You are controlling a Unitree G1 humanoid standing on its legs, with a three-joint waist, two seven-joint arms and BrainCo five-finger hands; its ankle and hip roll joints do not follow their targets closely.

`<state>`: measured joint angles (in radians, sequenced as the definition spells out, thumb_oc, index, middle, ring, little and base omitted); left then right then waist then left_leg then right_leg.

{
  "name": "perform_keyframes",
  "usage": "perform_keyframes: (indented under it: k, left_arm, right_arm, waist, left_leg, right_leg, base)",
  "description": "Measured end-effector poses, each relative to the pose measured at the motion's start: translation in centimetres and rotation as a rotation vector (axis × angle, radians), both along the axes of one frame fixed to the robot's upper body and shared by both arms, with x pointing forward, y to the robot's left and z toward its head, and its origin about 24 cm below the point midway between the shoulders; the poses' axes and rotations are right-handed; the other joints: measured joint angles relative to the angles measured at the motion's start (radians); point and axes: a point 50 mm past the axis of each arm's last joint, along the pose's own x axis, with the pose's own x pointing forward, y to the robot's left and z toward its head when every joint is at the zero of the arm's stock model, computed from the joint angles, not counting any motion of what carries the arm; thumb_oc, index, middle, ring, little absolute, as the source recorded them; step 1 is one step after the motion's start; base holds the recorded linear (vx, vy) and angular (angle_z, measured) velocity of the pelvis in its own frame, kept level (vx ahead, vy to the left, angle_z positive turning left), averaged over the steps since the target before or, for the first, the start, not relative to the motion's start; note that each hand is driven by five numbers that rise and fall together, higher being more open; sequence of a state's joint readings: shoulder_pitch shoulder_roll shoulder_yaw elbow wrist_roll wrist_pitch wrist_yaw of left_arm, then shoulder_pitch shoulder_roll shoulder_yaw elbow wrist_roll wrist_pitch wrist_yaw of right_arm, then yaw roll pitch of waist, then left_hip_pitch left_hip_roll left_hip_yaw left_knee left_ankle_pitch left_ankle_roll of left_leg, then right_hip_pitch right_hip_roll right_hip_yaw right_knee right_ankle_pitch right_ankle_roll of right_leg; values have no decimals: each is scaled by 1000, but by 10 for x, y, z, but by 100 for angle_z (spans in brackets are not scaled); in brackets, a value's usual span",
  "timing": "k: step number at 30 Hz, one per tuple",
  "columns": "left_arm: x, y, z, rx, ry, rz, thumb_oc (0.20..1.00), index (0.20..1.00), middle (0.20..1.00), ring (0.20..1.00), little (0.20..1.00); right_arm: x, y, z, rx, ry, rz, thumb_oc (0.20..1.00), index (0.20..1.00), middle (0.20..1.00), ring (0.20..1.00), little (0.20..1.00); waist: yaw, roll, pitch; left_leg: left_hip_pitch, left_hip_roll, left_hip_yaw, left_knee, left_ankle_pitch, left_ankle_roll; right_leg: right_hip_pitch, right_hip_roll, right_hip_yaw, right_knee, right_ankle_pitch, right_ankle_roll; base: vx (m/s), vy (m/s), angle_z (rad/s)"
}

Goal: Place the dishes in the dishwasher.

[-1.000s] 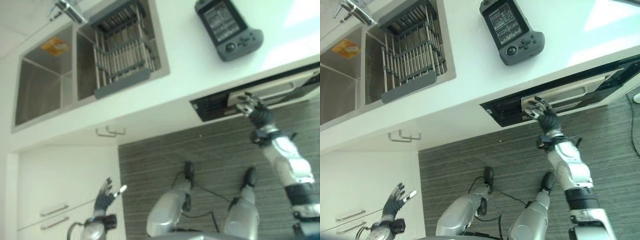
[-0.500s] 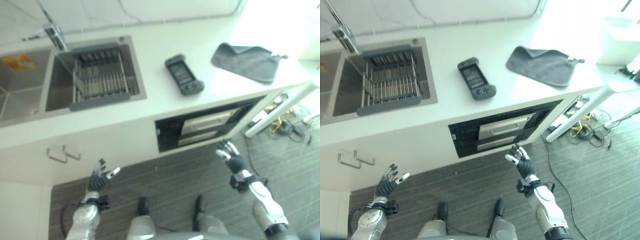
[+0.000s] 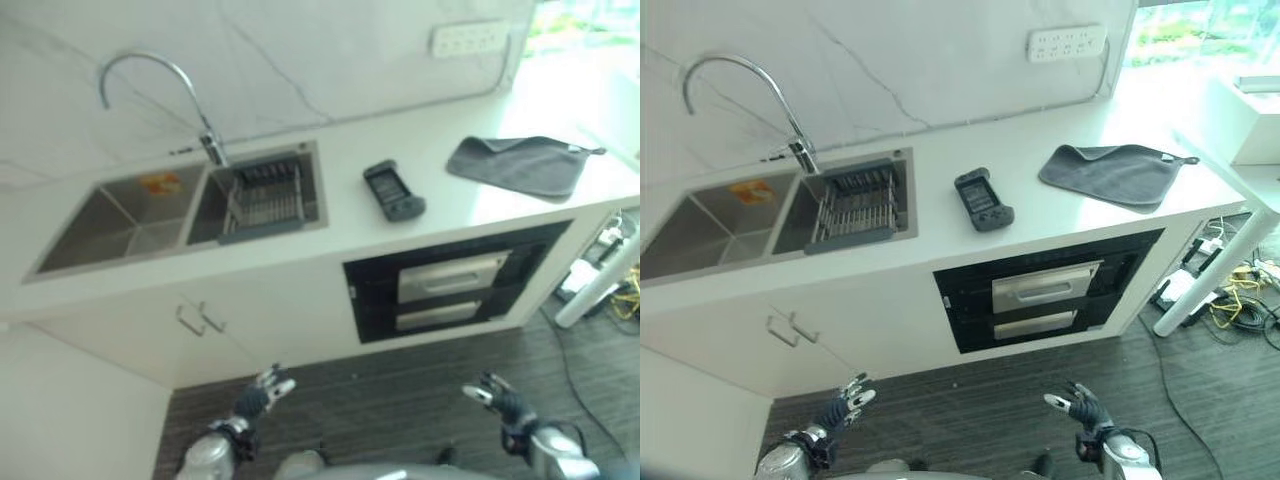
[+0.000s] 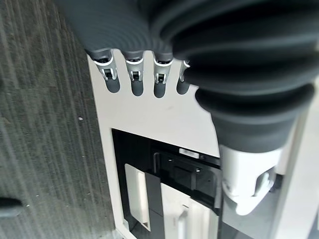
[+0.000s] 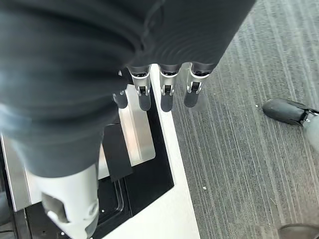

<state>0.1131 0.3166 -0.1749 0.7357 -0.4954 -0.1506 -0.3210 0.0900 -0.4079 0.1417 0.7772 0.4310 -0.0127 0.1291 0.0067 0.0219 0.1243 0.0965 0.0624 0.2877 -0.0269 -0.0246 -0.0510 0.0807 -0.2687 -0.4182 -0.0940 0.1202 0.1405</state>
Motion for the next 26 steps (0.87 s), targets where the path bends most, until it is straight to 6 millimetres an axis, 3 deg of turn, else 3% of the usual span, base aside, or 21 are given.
perform_keyframes:
  k: [1, 4, 6, 9, 10, 11, 12, 14, 15, 16, 19, 21, 26]
  left_arm:
    - [2, 8, 3, 11, -10, 4, 1000, 1000, 1000, 1000, 1000]
    - [2, 30, 8, 70, -2, -7, 1000, 1000, 1000, 1000, 1000]
    - [-1, 37, 8, 88, 13, -10, 1000, 1000, 1000, 1000, 1000]
    - [-4, 39, 2, 83, 46, 9, 1000, 1000, 1000, 1000, 1000]
    - [-4, 36, -1, 76, 63, 17, 1000, 1000, 1000, 1000, 1000]
    - [-2, 34, -5, 71, 77, 32, 1000, 1000, 1000, 1000, 1000]
    - [1, 33, -5, 65, 80, 42, 1000, 1000, 1000, 1000, 1000]
    - [2, 27, -8, 43, 78, 49, 1000, 1000, 1000, 1000, 1000]
    - [-2, 28, -9, 37, 86, 70, 1000, 1000, 1000, 1000, 1000]
    - [-8, 26, -12, 31, 101, 83, 1000, 1000, 1000, 1000, 1000]
    - [-14, 13, -18, -4, 112, 87, 1000, 1000, 1000, 1000, 1000]
    - [-6, 10, -13, -11, 72, 75, 1000, 1000, 1000, 1000, 1000]
    - [-2, 7, -10, -24, 52, 88, 1000, 1000, 1000, 1000, 1000]
  right_arm:
    - [-3, 13, -6, 47, 10, -1, 1000, 1000, 1000, 1000, 1000]
    - [-10, 42, -19, 136, 38, -2, 1000, 1000, 1000, 1000, 1000]
    - [-15, 54, -25, 165, 50, -1, 1000, 1000, 1000, 1000, 1000]
    - [-19, 52, -29, 159, 72, -9, 1000, 1000, 1000, 1000, 1000]
    - [-21, 53, -30, 159, 77, -6, 1000, 1000, 1000, 1000, 1000]
    - [-25, 54, -33, 163, 90, -10, 1000, 1000, 1000, 1000, 1000]
    - [-32, 55, -37, 165, 119, -9, 1000, 1000, 1000, 1000, 1000]
    - [-33, 54, -38, 164, 118, -8, 1000, 1000, 1000, 1000, 1000]
    - [-33, 55, -37, 164, 116, -3, 1000, 1000, 1000, 1000, 1000]
    - [-27, 53, -36, 156, 105, 9, 1000, 1000, 1000, 1000, 1000]
    - [-6, 48, -26, 133, 36, 44, 1000, 1000, 1000, 1000, 1000]
    - [6, 48, -17, 129, -24, 63, 1000, 1000, 1000, 1000, 1000]
    - [7, 43, -15, 98, -26, 78, 1000, 1000, 1000, 1000, 1000]
  waist:
    - [-3, -34, -2]
    - [-2, -124, -11]
    - [-1, -146, -8]
    - [1, -124, 3]
    - [-2, -118, 9]
    - [-7, -114, 11]
    - [-12, -114, 12]
    - [-25, -119, 12]
    - [-25, -125, 12]
    - [-19, -127, 9]
    - [-16, -56, -3]
    - [-16, -56, -8]
    - [-18, -58, -20]
  left_leg:
    - [33, -30, -5, -71, 41, 15]
    - [30, -53, -6, -71, 39, 34]
    - [40, -47, -14, -71, 34, 41]
    - [41, -28, -4, -70, 29, 61]
    - [43, -23, -7, -70, 29, 71]
    - [39, -17, -12, -70, 28, 72]
    - [31, -17, -32, -70, 34, 63]
    - [31, -31, -57, -64, 38, 59]
    - [48, -44, -60, -64, 38, 53]
    - [72, -46, -54, -64, 30, 43]
    - [99, 4, -57, -64, 22, 11]
    - [100, 24, -57, -64, 27, -4]
    - [113, 44, -59, -70, 20, -7]
  right_leg:
    - [-3, -7, 33, 5, 2, 13]
    - [-7, -24, 77, 16, 22, 44]
    - [-23, -24, 77, 79, 40, 54]
    - [-94, -22, 87, 190, 78, 67]
    - [-118, -20, 107, 210, 75, 71]
    - [-129, -1, 146, 218, 34, 82]
    - [-117, 27, 170, 174, 9, 78]
    - [-73, 61, 191, 61, 20, 74]
    - [-29, 69, 188, 11, 44, 50]
    - [-9, 71, 190, 0, 14, -6]
    - [21, 128, 187, 0, -8, -30]
    - [22, 151, 187, 0, -14, -42]
    - [41, 163, 184, 0, -31, -44]
  base:
    - [54, 204, 10]
    - [68, 198, 9]
    - [27, 149, 11]
    - [-27, 30, -11]
    - [-23, -72, -2]
    - [19, -79, 24]
    - [41, -97, 39]
    - [46, -79, 45]
    - [52, -110, 12]
    - [53, -104, 2]
    - [82, -116, -8]
    - [76, -99, -3]
    - [51, -45, 0]
